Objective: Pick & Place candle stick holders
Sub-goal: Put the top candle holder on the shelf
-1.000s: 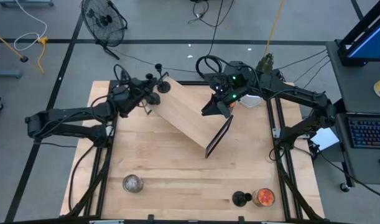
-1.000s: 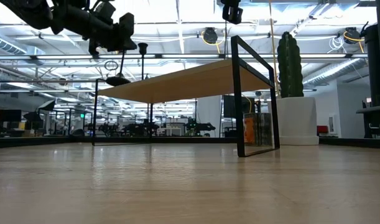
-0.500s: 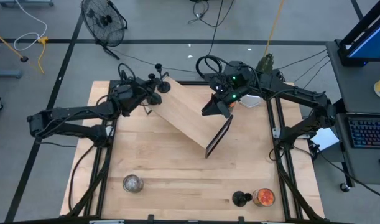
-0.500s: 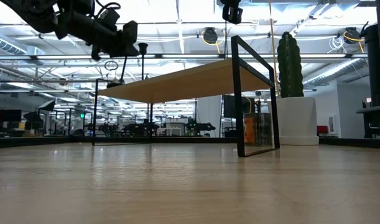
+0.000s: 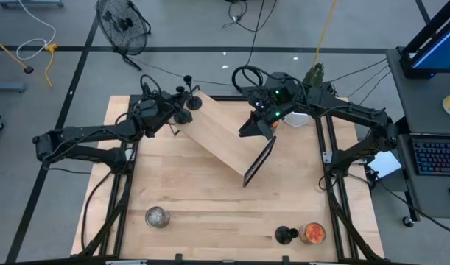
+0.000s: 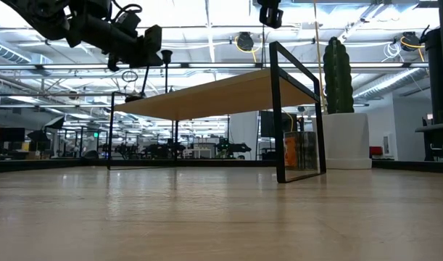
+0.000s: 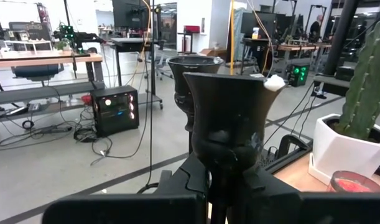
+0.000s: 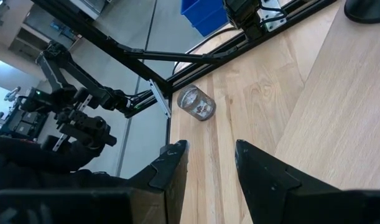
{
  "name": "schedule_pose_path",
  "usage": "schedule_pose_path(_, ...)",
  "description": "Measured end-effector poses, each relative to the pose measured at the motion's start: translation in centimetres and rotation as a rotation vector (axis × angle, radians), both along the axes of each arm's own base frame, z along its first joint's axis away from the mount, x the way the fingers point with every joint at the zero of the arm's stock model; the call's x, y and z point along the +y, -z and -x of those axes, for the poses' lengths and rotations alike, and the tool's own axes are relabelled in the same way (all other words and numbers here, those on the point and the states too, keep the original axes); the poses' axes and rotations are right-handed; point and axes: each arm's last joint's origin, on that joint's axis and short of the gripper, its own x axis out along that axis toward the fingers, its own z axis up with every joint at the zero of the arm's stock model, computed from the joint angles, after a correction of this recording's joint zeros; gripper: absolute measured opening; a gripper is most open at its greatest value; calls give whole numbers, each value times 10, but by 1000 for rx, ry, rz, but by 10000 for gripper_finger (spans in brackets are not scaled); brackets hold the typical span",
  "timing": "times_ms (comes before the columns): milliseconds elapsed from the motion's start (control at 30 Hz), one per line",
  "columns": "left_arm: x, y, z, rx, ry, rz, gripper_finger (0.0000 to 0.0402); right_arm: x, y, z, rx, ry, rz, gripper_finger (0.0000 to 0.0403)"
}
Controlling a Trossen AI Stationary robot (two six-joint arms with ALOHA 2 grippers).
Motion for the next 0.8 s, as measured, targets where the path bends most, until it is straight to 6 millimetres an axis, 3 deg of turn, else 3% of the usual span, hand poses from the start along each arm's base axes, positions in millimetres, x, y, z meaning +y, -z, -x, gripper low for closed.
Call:
schedule_pose_path(633,4,-3,3,-33,-23,-17,32,0,0,0,2,1,0,128)
schedule_pose_path(800,4,0,3,-2,-23,-3,19,0,0,0,2,2,1,128)
